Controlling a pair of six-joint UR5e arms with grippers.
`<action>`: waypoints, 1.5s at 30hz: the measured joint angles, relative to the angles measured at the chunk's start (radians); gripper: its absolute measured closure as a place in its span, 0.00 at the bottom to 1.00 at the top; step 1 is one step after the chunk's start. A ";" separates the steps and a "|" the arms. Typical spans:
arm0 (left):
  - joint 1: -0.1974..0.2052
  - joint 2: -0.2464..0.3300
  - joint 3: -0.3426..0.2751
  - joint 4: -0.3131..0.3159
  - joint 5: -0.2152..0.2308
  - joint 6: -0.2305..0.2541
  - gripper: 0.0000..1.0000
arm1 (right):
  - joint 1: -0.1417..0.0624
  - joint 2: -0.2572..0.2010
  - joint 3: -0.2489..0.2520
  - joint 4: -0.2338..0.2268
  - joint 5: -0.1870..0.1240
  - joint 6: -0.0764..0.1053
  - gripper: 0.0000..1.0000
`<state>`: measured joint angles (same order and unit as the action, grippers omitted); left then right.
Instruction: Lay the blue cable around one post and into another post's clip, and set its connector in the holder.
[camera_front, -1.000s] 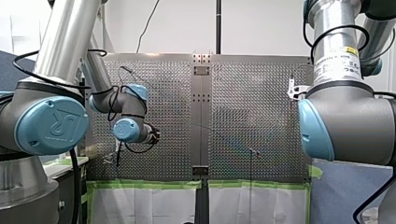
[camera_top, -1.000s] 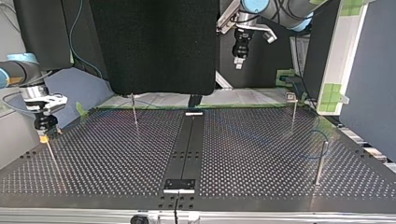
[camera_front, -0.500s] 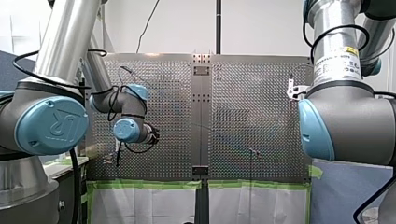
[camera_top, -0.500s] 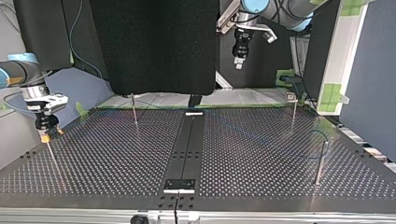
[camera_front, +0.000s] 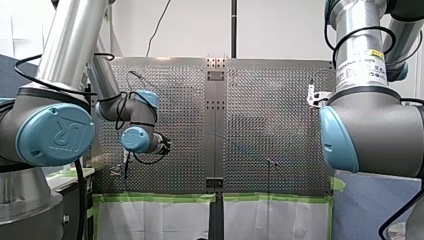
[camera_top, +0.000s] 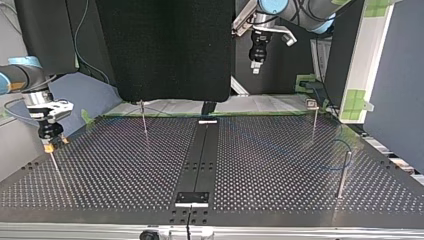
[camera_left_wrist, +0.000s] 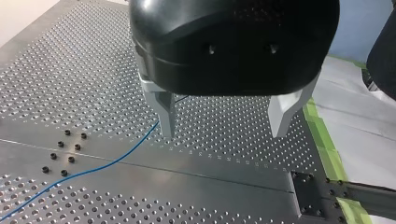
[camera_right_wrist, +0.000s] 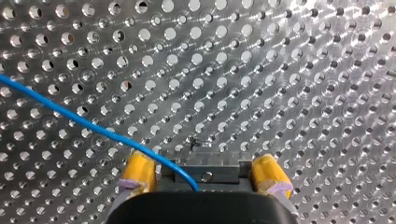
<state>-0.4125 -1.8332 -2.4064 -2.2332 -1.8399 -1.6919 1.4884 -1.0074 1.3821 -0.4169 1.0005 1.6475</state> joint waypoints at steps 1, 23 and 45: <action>0.000 0.000 0.000 0.000 0.000 0.000 0.00 | 0.000 0.000 0.000 0.000 -0.002 0.000 0.00; 0.000 0.000 0.000 0.001 0.000 0.000 0.00 | 0.008 -0.001 -0.001 0.004 -0.022 -0.001 0.00; 0.000 0.000 0.000 0.000 -0.001 0.000 0.00 | 0.022 0.000 0.000 0.010 -0.048 -0.007 0.00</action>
<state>-0.4125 -1.8331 -2.4064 -2.2331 -1.8414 -1.6919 1.5106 -1.0071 1.3825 -0.4071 0.9529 1.6401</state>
